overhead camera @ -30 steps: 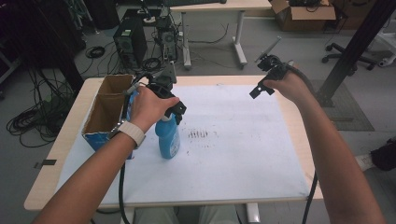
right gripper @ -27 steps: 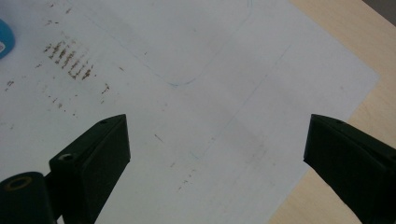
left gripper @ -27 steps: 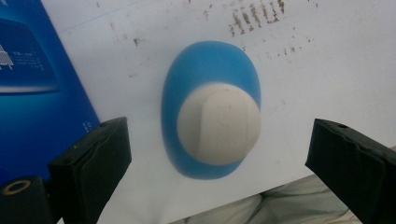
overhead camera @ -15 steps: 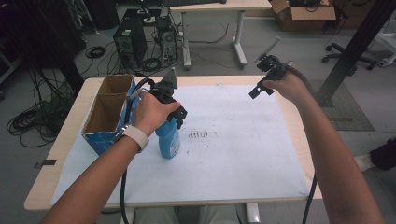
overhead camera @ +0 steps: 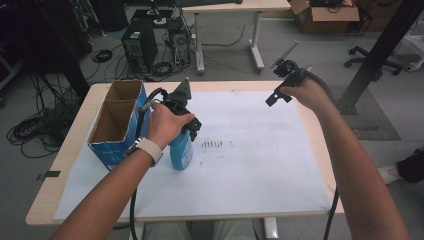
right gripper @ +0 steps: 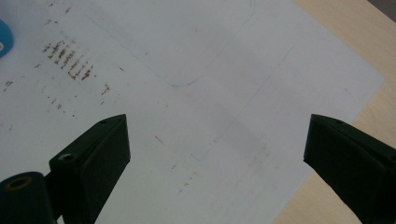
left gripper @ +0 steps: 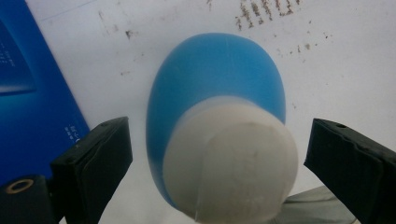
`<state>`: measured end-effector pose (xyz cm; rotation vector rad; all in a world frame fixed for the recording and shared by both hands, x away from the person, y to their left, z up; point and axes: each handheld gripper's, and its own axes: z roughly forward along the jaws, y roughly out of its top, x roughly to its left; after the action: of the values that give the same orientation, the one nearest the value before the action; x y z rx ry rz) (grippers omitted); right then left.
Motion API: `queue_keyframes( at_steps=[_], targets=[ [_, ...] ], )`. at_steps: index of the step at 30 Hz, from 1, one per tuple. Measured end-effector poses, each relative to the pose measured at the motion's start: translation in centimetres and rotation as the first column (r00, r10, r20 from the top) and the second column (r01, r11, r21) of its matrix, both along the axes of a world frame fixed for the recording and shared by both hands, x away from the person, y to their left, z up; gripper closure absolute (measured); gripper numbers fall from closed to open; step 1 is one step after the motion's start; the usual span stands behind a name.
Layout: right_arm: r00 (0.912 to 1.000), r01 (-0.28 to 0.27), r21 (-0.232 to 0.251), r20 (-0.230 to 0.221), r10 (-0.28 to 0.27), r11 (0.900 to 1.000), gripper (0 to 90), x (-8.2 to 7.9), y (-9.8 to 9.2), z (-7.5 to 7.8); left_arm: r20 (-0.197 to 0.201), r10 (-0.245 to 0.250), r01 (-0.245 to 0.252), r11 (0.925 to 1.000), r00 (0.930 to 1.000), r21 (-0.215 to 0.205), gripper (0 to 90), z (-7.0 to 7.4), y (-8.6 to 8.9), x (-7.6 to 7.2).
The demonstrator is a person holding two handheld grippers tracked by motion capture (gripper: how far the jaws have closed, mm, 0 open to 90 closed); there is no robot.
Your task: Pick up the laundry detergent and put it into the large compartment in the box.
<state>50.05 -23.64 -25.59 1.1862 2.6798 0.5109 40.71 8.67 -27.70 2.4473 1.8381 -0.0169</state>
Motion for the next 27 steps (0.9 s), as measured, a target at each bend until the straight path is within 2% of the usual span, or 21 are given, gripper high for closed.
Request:
queue_keyframes(
  at_steps=[19,27],
  targets=[
    [1.0000,0.001,0.004,0.001,-0.001,1.000,7.0,-0.07,0.06,0.02,-0.002,-0.001,0.001,1.0000,1.0000,0.002,9.4,-0.68,0.08,0.06],
    [1.0000,0.002,0.003,0.002,-0.002,1.000,7.0,-0.10,0.04,0.03,-0.004,-0.003,0.003,1.0000,1.0000,0.002,13.4,-0.70,0.02,0.05]
  ],
)
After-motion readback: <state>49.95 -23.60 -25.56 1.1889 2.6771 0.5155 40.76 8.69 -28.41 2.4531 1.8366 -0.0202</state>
